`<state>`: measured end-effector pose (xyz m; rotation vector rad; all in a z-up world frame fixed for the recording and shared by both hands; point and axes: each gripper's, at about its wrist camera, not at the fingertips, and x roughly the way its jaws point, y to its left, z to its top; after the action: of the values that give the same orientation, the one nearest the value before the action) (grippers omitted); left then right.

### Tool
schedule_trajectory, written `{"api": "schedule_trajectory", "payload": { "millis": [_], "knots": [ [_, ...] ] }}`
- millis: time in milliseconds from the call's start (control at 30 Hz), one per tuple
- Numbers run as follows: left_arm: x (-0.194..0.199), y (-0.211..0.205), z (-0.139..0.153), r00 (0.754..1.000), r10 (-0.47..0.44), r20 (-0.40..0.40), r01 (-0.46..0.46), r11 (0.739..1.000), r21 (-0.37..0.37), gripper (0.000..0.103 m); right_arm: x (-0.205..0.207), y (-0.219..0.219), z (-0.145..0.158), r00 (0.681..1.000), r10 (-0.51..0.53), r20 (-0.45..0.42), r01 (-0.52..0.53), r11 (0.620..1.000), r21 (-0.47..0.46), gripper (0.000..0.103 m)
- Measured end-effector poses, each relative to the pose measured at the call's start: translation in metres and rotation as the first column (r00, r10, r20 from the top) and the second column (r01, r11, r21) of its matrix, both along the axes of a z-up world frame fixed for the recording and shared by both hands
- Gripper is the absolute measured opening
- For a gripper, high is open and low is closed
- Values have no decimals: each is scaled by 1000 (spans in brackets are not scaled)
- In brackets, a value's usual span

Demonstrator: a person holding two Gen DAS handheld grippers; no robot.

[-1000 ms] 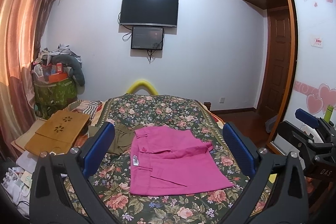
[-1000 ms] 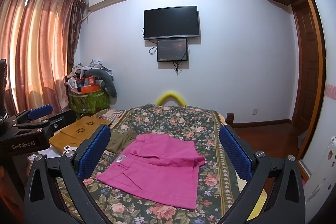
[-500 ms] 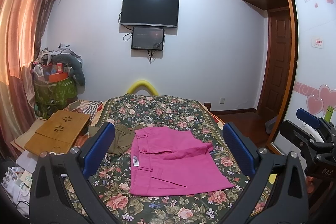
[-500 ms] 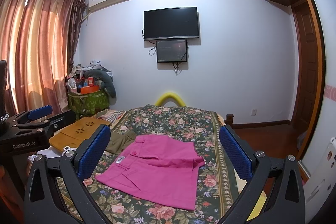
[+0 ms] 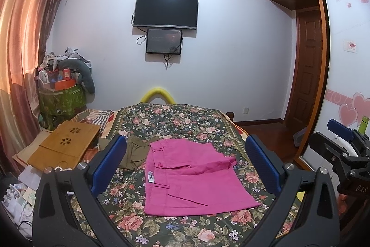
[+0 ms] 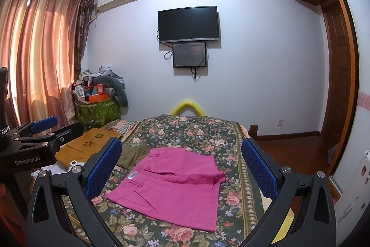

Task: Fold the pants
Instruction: 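Lower both grippers onto the pink pants' leg hems and close them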

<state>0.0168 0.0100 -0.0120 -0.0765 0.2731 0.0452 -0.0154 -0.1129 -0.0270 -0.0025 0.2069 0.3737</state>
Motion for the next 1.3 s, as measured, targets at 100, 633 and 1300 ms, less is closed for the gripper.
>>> {"api": "schedule_trajectory", "payload": {
  "millis": [100, 633, 1300],
  "knots": [
    [3, 2, -2, 1000, 1, -7, -1, 1000, -3, 103, 2, 1, -2, 1000, 3, -6, -3, 1000, -1, 103],
    [90, 30, -44, 987, -12, -162, 4, 999, -49, 103, 76, 1, -41, 989, -13, -146, 13, 1000, 0, 103],
    [277, 113, -191, 798, 47, -601, -70, 997, -15, 97, 221, -14, -153, 872, -33, -487, -34, 991, -128, 102]
  ]
}}
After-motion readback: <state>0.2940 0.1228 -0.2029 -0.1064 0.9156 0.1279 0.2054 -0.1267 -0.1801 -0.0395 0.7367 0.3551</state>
